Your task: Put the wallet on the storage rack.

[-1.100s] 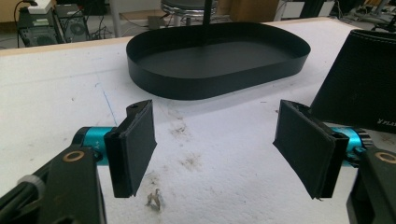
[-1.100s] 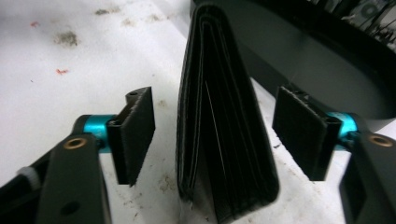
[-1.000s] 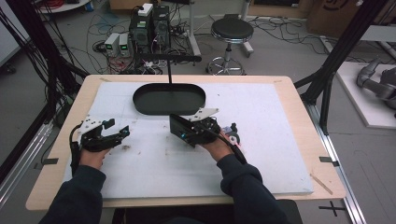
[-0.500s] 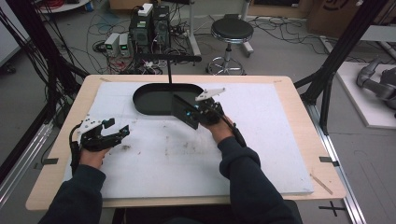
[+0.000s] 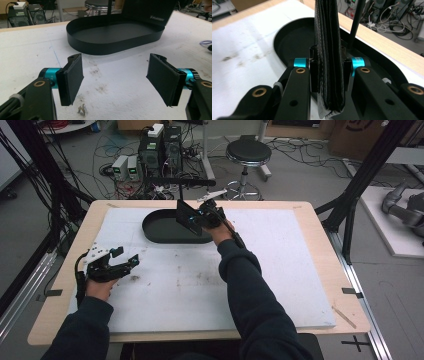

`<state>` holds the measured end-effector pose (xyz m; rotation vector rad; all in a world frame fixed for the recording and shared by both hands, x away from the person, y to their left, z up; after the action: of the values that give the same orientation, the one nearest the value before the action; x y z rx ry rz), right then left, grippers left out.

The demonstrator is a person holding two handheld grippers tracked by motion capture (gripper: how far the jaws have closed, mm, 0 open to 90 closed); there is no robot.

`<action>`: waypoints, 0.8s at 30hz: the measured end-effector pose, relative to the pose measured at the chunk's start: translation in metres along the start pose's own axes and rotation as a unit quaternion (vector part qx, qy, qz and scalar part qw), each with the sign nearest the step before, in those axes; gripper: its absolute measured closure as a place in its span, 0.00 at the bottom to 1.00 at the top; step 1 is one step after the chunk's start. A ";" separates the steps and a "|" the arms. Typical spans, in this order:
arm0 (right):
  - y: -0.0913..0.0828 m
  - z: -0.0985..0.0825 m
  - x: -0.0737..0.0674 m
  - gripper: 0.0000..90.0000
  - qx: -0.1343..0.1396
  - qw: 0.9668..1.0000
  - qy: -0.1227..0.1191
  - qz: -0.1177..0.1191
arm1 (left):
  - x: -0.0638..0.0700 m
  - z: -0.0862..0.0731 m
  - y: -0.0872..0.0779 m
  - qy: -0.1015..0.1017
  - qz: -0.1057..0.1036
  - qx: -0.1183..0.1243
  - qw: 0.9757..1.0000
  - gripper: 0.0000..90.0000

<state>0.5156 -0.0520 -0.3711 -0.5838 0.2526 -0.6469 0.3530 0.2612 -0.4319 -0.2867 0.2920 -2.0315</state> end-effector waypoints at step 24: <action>0.020 -0.018 0.040 0.46 -0.028 0.993 0.087 -0.074 | 0.001 0.000 0.001 0.000 -0.004 -0.002 1.000 0.32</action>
<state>0.5492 -0.0717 -0.3994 -0.6048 0.3955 -0.8371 0.3531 0.2597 -0.4325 -0.2899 0.2955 -2.0397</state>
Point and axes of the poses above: each handheld gripper's, and its own axes: y roughly forward along the jaws, z roughly out of its top, x roughly to its right, the point moved 2 cm from there along y, roughly forward along the jaws, and after that the axes turned 2 degrees about z, right-handed, at the moved point
